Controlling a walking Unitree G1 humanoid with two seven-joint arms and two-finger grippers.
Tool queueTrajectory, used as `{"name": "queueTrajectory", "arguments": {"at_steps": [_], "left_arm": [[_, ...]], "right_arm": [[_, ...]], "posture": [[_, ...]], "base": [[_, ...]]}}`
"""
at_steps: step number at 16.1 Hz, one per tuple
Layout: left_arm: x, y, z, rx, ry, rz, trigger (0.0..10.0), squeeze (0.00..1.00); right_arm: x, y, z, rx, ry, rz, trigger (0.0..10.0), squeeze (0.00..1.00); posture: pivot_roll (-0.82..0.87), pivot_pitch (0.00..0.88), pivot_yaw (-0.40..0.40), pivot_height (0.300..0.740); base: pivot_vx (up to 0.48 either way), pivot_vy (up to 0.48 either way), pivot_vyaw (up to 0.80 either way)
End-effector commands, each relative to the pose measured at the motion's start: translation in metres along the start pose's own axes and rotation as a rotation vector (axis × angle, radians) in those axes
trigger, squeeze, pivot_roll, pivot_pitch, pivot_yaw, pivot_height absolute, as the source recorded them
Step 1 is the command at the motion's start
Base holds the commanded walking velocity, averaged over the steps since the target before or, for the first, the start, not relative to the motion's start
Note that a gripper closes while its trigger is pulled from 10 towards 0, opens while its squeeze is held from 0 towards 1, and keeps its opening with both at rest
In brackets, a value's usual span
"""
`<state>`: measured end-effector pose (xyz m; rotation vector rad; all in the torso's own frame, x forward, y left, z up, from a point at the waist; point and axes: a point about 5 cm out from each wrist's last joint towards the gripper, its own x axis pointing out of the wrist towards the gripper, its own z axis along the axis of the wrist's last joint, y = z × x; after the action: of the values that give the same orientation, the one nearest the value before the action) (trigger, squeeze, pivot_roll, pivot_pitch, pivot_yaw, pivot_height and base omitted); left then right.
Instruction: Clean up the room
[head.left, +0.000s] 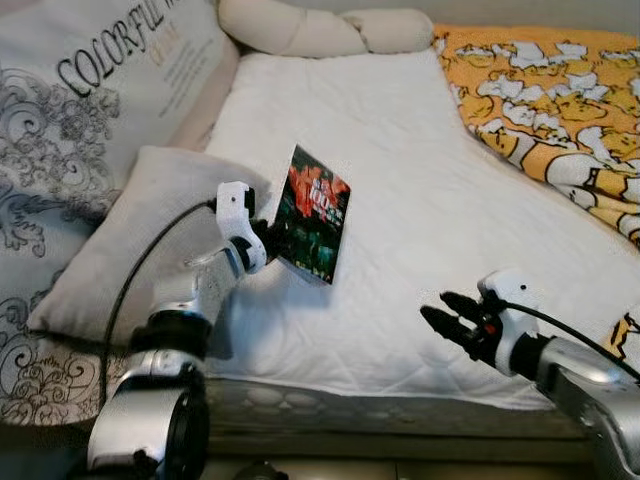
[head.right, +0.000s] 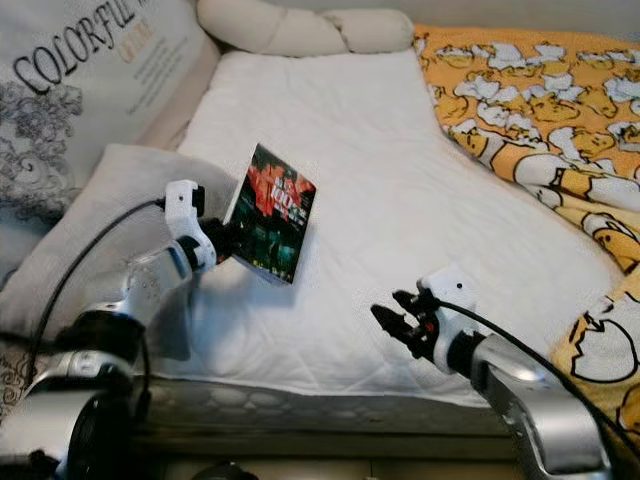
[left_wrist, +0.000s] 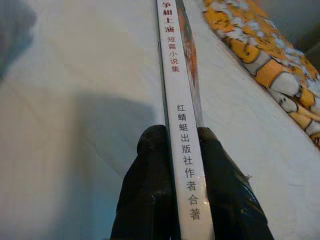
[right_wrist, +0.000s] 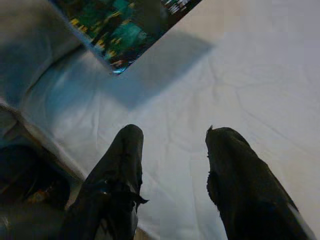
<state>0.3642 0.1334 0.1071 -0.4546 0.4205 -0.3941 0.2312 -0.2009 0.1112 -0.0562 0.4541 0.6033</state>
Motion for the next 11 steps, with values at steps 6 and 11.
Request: {"name": "queueTrajectory", "arguments": {"at_steps": [6,11], "left_arm": [[0.007,0.015,-0.036,-0.037,0.04,0.146,10.0,0.0],[0.007,0.018,-0.042,0.118,0.073,0.215,10.0,0.0]], "right_arm": [[-0.022,0.015,0.013,-0.027,0.036,0.055,10.0,0.0],[-0.029,0.031,0.016,-0.039,0.056,0.093,10.0,0.0]], "posture": [[-0.24,0.0,0.016,0.74],[-0.3,0.024,0.008,0.74]], "base": [[0.0,0.0,0.0],[0.0,0.0,0.0]]}}
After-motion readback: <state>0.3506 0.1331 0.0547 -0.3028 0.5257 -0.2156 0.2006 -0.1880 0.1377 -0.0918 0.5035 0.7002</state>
